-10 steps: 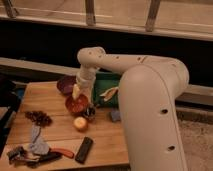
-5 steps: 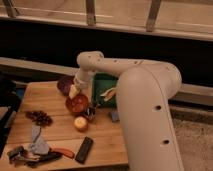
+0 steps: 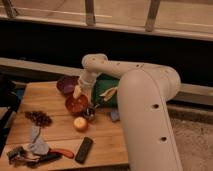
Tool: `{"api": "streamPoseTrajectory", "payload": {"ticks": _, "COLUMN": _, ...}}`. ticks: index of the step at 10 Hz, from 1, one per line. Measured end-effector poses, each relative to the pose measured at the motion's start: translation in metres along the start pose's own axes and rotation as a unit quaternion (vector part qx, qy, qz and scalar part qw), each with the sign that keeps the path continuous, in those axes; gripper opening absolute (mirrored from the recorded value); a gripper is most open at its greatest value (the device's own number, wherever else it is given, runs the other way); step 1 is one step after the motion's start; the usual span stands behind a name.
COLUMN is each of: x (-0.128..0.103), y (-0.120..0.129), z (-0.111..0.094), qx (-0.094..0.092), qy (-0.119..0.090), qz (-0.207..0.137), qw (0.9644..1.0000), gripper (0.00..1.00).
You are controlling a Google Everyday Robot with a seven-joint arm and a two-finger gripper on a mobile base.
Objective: Stack bowls into tray
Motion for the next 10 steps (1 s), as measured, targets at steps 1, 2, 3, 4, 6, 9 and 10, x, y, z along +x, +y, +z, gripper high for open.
{"api": "streamPoseTrajectory", "payload": {"ticks": 1, "x": -0.003, "y": -0.003, "z": 0.004, "qx": 0.000, "qy": 0.006, "qz": -0.005, "qw": 1.0000, "gripper": 0.61}}
{"api": "streamPoseTrajectory", "payload": {"ticks": 2, "x": -0.004, "y": -0.005, "z": 0.009, "qx": -0.001, "qy": 0.014, "qz": -0.009, "qw": 0.9999, "gripper": 0.61}}
{"api": "streamPoseTrajectory", "payload": {"ticks": 3, "x": -0.004, "y": -0.007, "z": 0.013, "qx": -0.004, "qy": 0.017, "qz": -0.010, "qw": 0.9998, "gripper": 0.61}}
{"api": "streamPoseTrajectory", "payload": {"ticks": 4, "x": -0.004, "y": -0.009, "z": 0.016, "qx": -0.013, "qy": 0.017, "qz": -0.010, "qw": 0.9997, "gripper": 0.61}}
{"api": "streamPoseTrajectory", "payload": {"ticks": 6, "x": -0.003, "y": -0.002, "z": 0.026, "qx": -0.034, "qy": 0.017, "qz": -0.012, "qw": 0.9992, "gripper": 0.61}}
{"api": "streamPoseTrajectory", "payload": {"ticks": 9, "x": 0.005, "y": 0.010, "z": 0.045, "qx": -0.064, "qy": 0.027, "qz": -0.015, "qw": 0.9975, "gripper": 0.45}}
{"api": "streamPoseTrajectory", "payload": {"ticks": 10, "x": 0.010, "y": 0.014, "z": 0.051, "qx": -0.074, "qy": 0.035, "qz": -0.017, "qw": 0.9965, "gripper": 0.33}}
